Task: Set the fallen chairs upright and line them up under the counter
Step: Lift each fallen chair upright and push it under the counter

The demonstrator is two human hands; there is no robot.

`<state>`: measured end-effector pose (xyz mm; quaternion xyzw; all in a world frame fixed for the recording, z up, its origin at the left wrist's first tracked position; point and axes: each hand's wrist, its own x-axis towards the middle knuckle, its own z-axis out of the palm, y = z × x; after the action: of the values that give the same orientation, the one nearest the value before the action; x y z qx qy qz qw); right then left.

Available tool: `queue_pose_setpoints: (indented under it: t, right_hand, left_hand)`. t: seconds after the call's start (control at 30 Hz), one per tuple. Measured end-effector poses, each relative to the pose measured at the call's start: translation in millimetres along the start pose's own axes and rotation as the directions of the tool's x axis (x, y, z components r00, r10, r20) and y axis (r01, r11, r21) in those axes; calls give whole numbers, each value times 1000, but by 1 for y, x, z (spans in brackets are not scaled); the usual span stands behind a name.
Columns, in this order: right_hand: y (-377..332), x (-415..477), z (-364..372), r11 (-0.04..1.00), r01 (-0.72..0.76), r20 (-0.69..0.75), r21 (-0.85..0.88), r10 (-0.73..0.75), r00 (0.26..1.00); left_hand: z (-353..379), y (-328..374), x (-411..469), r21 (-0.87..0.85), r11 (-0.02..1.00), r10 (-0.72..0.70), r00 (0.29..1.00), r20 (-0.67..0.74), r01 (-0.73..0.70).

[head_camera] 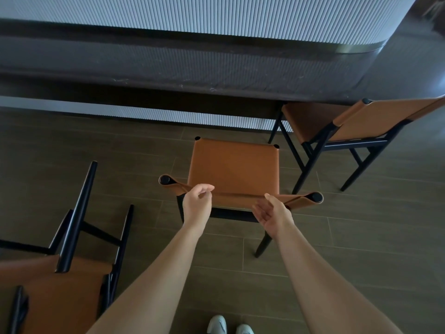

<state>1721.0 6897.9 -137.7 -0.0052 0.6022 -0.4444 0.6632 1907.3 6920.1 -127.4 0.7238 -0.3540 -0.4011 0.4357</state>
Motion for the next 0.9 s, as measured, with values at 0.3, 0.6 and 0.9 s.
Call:
queue_pose_setpoints:
  t: [0.3, 0.6, 0.9]
  right_hand:
    - [-23, 19, 0, 992, 10, 8, 122, -11, 1000]
    - [-53, 56, 6, 985, -123, -46, 121, 130, 991]
    - [-110, 64, 43, 960, -188, 28, 207, 187, 982]
  left_hand:
    - [8, 20, 32, -620, 508, -638, 745, 195, 598]
    - [38, 33, 66, -688, 424, -726, 675, 131, 590]
    - [45, 82, 109, -683, 391, -776, 620, 117, 617]
